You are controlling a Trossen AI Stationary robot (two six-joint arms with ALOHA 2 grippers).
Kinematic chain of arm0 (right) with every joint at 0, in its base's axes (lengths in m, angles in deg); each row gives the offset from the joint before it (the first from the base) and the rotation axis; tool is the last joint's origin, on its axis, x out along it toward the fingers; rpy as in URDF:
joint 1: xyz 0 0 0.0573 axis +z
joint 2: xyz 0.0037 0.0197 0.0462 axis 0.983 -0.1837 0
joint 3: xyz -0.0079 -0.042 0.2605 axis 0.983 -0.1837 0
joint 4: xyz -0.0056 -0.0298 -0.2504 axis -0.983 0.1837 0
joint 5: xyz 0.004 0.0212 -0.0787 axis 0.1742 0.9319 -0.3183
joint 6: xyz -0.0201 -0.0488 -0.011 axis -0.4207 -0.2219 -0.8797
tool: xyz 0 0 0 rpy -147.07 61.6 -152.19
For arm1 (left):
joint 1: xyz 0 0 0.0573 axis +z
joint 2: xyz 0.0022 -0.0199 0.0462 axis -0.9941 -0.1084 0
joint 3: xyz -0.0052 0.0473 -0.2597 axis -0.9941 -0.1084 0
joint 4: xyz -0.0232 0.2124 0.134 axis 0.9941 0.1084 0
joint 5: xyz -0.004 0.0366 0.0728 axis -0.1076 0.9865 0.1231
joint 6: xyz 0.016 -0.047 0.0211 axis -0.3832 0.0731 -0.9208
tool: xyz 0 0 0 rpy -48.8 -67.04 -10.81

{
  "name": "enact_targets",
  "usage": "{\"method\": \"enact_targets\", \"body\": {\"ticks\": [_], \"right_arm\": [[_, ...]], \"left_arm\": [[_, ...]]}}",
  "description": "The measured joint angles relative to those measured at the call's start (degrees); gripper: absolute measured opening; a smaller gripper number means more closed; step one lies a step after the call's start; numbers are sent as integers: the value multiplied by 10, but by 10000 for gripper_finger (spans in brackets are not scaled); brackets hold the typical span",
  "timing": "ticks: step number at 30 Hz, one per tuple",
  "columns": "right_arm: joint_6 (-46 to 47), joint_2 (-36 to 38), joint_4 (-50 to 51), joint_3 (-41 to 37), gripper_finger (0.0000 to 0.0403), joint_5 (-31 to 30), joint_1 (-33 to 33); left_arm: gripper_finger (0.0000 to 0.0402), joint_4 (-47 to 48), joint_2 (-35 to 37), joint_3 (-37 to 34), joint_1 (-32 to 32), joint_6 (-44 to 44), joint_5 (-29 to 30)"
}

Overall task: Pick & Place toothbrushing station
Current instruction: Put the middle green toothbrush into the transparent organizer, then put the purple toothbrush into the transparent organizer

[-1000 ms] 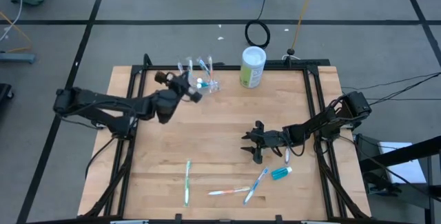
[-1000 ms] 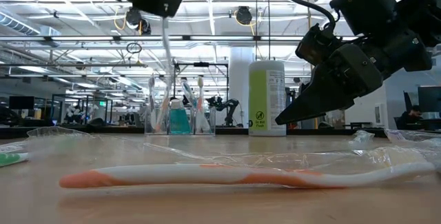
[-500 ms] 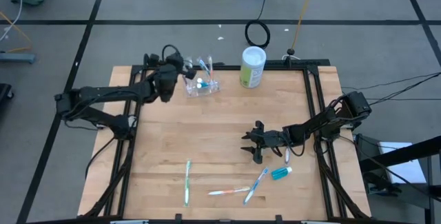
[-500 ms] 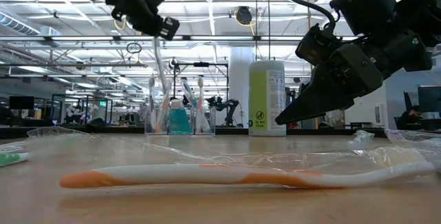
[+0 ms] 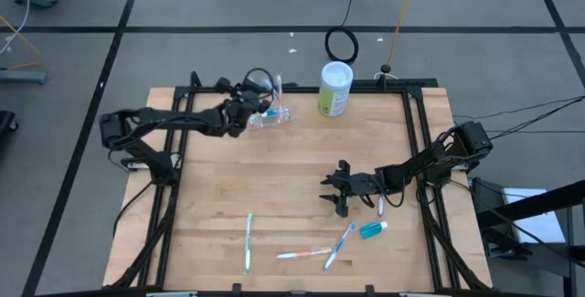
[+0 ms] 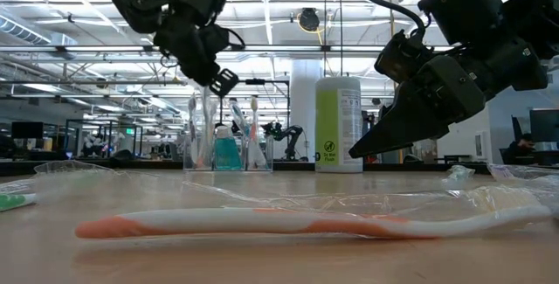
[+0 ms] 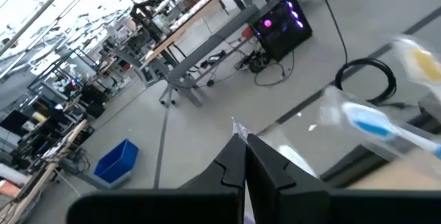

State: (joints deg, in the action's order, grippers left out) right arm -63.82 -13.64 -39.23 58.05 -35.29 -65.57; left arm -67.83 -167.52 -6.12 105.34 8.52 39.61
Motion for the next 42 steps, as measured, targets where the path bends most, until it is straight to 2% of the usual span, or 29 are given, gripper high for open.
{"method": "enact_targets", "body": {"ticks": [9, 16, 25, 36, 42], "right_arm": [[0, 0, 0, 0, 215, 0, 0], [0, 0, 0, 0, 215, 0, 0], [0, 0, 0, 0, 215, 0, 0], [3, 0, 0, 0, 215, 0, 0], [2, 0, 0, 0, 215, 0, 0]], "left_arm": [[4, 3, -19, 0, -19, -2, 0], [34, 17, -19, 0, -17, 1, 0], [76, 121, -18, 0, -22, 92, -18], [113, 122, -18, -1, -59, 130, -22], [124, 122, -18, -1, -108, 149, 67]]}}
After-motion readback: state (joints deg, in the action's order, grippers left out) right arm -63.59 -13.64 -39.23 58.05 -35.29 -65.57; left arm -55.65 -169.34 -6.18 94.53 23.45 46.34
